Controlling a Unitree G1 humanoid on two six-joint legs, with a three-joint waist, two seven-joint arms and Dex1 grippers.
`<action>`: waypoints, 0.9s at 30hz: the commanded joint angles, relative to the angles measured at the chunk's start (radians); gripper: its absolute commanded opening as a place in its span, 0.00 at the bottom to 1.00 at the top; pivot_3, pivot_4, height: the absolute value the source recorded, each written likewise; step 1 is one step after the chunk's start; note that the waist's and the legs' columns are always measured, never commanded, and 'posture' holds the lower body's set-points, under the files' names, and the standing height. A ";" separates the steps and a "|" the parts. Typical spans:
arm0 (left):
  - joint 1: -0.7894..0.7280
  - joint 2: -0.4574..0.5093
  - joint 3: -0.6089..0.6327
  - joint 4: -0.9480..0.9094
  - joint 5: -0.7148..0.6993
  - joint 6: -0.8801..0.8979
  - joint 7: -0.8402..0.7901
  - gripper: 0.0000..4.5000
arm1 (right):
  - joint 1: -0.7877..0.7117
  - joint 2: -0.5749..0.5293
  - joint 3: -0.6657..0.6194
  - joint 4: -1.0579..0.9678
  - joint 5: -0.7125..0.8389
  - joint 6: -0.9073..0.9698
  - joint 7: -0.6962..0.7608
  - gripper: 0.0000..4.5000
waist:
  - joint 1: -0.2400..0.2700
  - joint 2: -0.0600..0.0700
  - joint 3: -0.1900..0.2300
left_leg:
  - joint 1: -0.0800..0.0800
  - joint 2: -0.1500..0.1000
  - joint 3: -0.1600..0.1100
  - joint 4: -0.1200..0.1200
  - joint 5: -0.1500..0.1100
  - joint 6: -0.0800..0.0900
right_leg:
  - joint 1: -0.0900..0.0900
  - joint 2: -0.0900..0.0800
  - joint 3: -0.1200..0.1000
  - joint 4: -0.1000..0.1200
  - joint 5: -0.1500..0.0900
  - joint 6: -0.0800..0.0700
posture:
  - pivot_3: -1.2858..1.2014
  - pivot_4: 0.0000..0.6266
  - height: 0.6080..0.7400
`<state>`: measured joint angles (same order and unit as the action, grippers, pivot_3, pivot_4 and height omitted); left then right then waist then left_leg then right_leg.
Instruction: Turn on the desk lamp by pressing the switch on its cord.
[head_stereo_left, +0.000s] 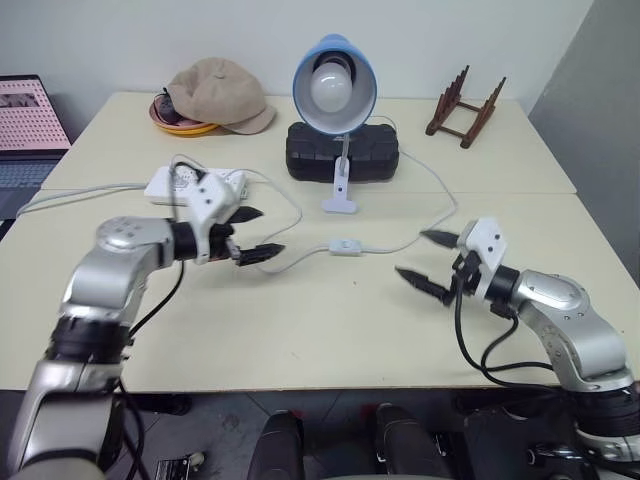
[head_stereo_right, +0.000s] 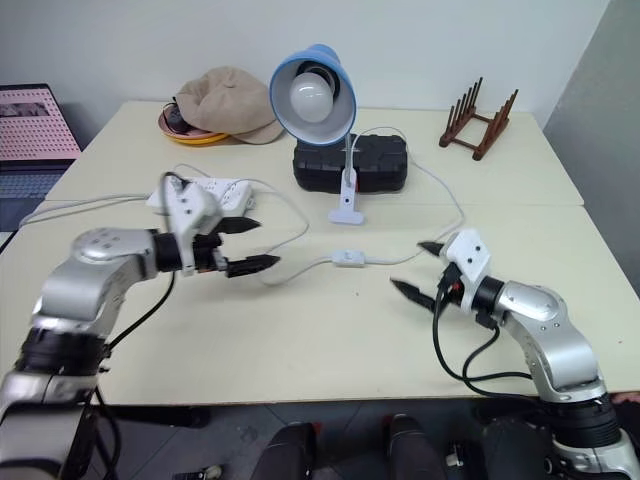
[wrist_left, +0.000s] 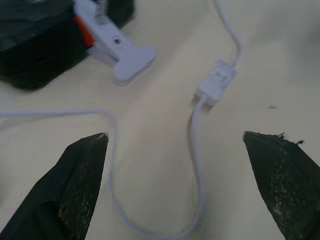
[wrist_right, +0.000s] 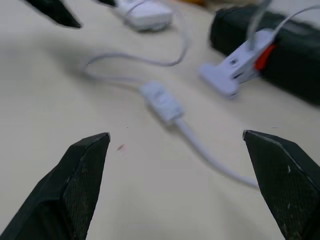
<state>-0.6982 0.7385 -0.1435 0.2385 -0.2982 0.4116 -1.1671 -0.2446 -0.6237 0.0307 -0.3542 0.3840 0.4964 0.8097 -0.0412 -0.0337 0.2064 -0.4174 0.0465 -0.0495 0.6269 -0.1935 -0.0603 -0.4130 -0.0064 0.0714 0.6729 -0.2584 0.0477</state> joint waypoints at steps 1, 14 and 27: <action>-0.132 -0.075 -0.082 0.208 0.092 -0.176 -0.097 1.00 | 0.025 -0.006 -0.010 -0.091 0.034 0.048 -0.016 0.99 | 0.001 0.000 0.000 | 0.000 0.000 0.000 0.000 0.000 0.000 | 0.000 0.000 0.000 0.000 0.000 0.000 | 0.52 0.24 1.00; -0.401 -0.299 -0.188 0.886 0.385 -0.741 -0.062 1.00 | 0.171 0.011 -0.087 -0.210 -0.018 0.074 -0.198 0.99 | 0.003 0.000 0.000 | -0.010 0.000 -0.001 0.000 0.000 0.000 | -0.008 0.001 0.000 0.001 0.003 0.006 | 0.52 0.24 1.00; -0.458 -0.368 -0.122 1.007 0.431 -0.798 0.000 0.71 | 0.215 0.022 -0.100 -0.223 -0.017 0.062 -0.238 1.00 | 0.007 0.000 0.000 | -0.010 0.000 -0.002 0.002 0.000 0.000 | -0.008 0.001 0.000 0.002 0.003 0.006 | 0.52 0.24 1.00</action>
<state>-1.1207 0.3701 -0.2918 1.2478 0.1270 -0.3778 -1.1860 -0.0160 -0.6005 -0.0401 -0.5515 0.3635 0.5756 0.5775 -0.0338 -0.0339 0.2064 -0.4271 0.0465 -0.0511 0.6288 -0.1937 -0.0599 -0.4209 -0.0051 0.0709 0.6749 -0.2550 0.0542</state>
